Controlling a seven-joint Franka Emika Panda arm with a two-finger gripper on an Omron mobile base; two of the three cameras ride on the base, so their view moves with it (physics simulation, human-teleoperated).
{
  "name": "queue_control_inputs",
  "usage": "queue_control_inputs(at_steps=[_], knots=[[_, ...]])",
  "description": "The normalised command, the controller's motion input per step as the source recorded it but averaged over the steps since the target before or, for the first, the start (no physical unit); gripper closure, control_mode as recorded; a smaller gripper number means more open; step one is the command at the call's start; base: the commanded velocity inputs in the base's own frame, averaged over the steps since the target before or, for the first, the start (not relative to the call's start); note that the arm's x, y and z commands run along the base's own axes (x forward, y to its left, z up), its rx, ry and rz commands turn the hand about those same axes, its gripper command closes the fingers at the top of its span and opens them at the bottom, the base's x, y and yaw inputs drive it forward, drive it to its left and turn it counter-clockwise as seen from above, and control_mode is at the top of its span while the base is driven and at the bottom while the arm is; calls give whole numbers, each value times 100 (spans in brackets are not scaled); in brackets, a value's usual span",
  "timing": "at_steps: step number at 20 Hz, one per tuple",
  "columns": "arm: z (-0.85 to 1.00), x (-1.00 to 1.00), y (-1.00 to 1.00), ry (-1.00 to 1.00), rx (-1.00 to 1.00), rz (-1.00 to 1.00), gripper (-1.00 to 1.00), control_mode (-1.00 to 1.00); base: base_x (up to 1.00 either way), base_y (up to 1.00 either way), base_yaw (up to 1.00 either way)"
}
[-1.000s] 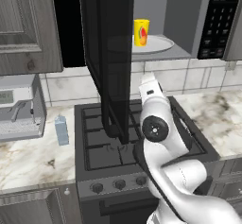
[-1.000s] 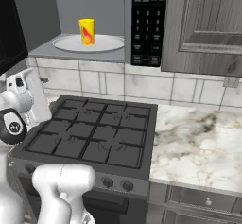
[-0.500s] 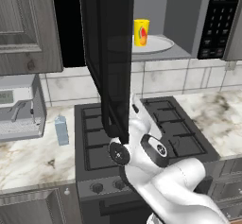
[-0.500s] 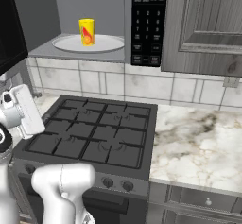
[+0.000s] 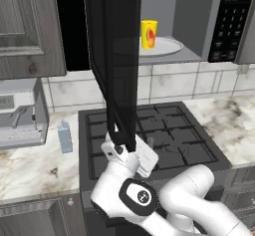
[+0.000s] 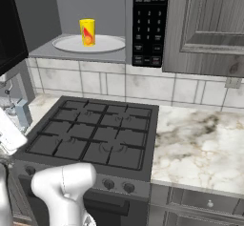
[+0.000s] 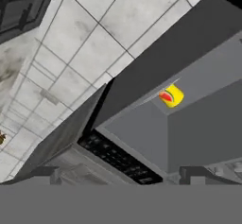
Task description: Place the microwavable item in the microwave. Then, close the microwave door and press the start button.
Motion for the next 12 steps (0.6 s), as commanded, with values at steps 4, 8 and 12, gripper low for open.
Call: queue_control_inputs(at_steps=[4, 8, 12], knots=[[15, -38, 68, -36, -17, -5, -100, -100, 0, 0, 0], [50, -29, 53, -26, -10, -1, -100, -100, 0, 0, 0], [76, -16, 53, -28, -7, -6, -100, -100, 0, 0, 0]])
